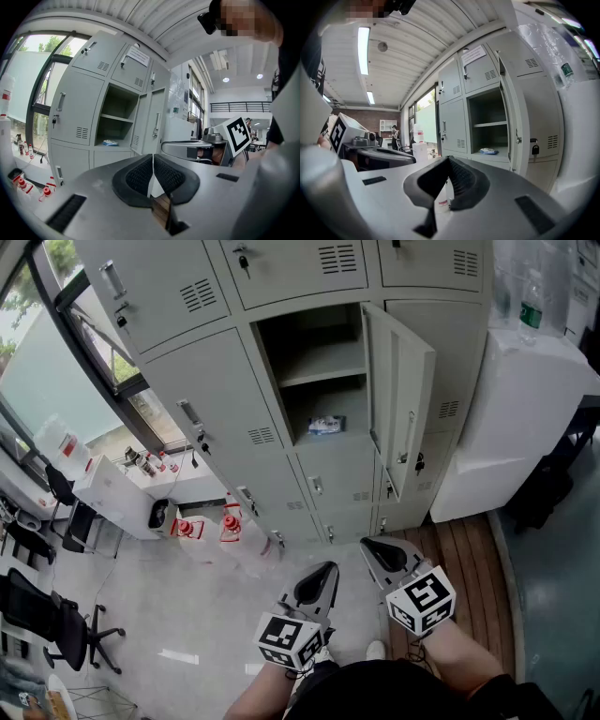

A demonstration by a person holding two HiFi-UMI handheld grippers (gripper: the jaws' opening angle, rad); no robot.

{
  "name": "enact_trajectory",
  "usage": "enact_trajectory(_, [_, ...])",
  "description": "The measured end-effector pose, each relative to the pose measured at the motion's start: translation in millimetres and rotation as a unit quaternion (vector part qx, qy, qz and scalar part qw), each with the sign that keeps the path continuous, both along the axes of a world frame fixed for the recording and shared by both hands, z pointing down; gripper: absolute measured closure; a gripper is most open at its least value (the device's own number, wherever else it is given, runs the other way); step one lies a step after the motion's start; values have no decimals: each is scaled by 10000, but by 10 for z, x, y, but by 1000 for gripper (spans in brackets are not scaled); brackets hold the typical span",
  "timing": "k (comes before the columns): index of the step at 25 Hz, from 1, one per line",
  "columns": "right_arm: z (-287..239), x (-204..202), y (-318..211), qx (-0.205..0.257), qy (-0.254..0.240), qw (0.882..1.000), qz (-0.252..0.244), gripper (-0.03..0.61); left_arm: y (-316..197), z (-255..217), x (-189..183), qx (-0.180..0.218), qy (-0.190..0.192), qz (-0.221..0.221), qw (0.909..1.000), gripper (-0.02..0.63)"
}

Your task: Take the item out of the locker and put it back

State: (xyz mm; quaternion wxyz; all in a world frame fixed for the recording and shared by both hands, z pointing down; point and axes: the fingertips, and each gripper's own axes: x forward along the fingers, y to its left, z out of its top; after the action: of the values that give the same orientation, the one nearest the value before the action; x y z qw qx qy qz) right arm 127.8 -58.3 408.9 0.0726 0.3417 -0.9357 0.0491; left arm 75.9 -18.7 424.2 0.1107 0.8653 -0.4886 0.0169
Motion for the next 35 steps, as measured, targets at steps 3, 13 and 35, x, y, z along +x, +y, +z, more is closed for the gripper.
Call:
enact_trajectory(3, [-3,-9,4,4,25,10000,-5,525,2,-5,-1,6,-17,9,10000,592])
enact_trajectory(13, [-25,-81,-15,42,-28,10000,14,525,-1,-43,-71,3,8,17,10000,592])
enact_trajectory(35, [9,-886,-231,25,174,9996,242,525,-128,-85,-926,142,85,168,9997,591])
